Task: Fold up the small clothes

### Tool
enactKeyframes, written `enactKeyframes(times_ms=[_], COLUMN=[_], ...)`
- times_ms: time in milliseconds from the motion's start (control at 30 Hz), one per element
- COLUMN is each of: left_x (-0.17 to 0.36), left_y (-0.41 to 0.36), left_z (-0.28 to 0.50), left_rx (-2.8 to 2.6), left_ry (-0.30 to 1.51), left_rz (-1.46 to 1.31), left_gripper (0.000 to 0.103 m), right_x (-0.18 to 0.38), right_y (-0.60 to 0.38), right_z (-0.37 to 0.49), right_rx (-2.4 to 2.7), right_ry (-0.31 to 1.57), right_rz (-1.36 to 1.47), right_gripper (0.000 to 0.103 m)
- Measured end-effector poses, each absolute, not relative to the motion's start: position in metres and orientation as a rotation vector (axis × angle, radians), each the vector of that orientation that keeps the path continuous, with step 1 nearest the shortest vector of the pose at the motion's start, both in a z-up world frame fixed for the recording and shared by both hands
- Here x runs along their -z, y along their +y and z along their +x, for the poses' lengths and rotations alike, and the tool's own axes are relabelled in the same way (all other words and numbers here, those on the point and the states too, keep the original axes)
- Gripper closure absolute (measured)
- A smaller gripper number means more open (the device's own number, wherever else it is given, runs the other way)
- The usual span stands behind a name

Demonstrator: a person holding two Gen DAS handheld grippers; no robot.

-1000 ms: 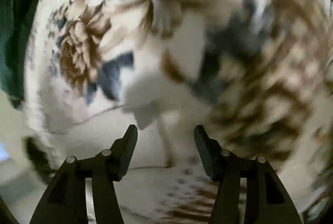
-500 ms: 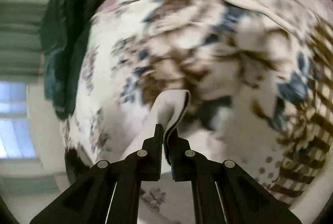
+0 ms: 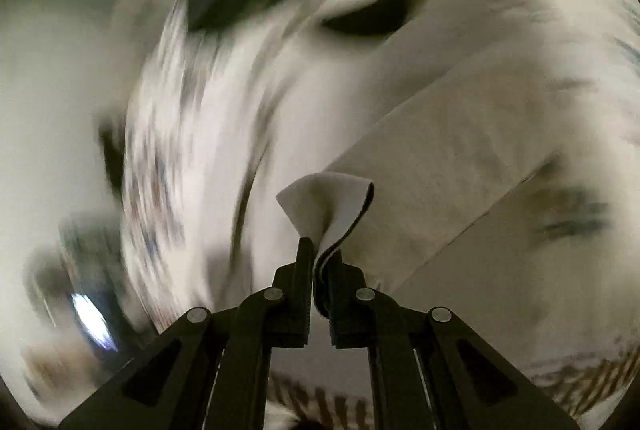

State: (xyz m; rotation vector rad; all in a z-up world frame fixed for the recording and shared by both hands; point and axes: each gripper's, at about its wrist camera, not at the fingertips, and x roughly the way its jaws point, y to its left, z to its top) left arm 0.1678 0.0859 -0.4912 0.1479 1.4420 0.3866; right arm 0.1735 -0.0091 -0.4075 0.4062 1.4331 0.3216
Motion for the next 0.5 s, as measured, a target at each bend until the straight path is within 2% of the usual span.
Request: enactKeyframes(times_ms=[67,167,367,467,500], left_x=[0.493,0.495,0.5,0.5,0.498], left_y=[0.11,0.14,0.173,0.186,0.193], left_z=[0.157,0.146,0.132,0.127,0.124], left_rx=[-0.431,-0.48,-0.513,-0.506,-0.499], left_ry=[1.45,1.456,1.467,1.468,1.459], left_rz=[0.164,0.147,0.094,0.055,0.024], left_gripper=[0.0,0.0,0.0,0.0,0.0], right_x=[0.437,0.476,0.503,0.502,0.5], right_y=[0.059,0.111,0.11,0.109,0.101], right_z=[0.154,0.116,0.107,0.114,0.114], right_rx=[-0.403,-0.427,-0.362,-0.478,-0.534], right_ry=[1.517,1.574,1.625,1.725,1.764], right_rz=[0.201,-0.051,-0.142,-0.059,0.027], right_gripper=[0.097,0.097,0.094,0.077,0.067])
